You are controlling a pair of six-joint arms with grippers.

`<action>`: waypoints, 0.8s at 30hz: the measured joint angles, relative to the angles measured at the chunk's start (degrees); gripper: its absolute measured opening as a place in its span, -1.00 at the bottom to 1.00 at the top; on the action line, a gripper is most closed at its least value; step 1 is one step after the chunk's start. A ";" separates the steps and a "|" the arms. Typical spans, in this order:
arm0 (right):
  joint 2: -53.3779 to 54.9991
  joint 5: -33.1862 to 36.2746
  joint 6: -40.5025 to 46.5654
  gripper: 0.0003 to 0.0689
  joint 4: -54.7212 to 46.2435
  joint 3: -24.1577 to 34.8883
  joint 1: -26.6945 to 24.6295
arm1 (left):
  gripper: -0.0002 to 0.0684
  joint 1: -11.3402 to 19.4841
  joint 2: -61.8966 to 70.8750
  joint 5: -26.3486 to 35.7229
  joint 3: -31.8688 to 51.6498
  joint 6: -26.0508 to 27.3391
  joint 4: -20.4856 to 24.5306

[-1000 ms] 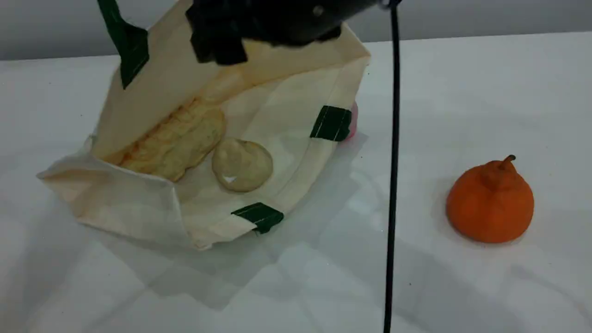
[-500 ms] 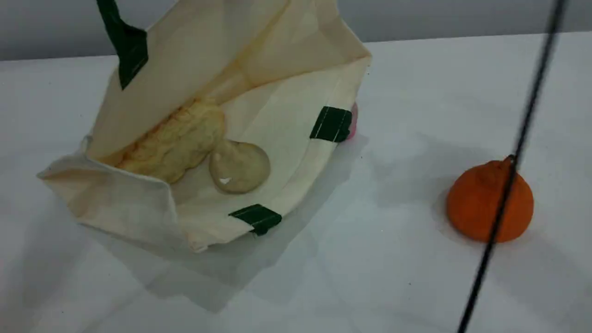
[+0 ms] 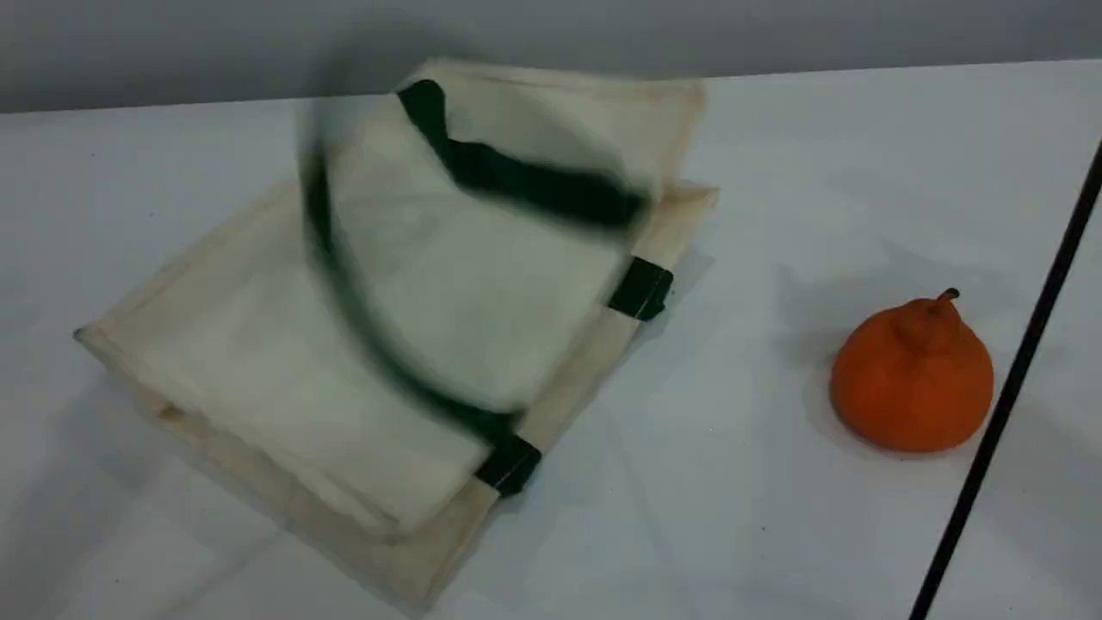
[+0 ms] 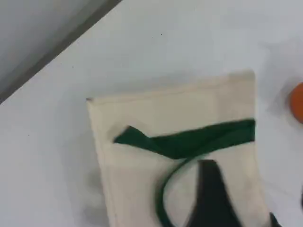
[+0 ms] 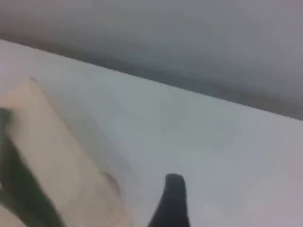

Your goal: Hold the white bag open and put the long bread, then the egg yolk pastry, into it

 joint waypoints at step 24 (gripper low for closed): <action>-22.34 22.63 -6.53 0.71 0.14 -4.05 0.07 | 0.73 0.00 -13.26 0.27 -0.07 -8.88 7.59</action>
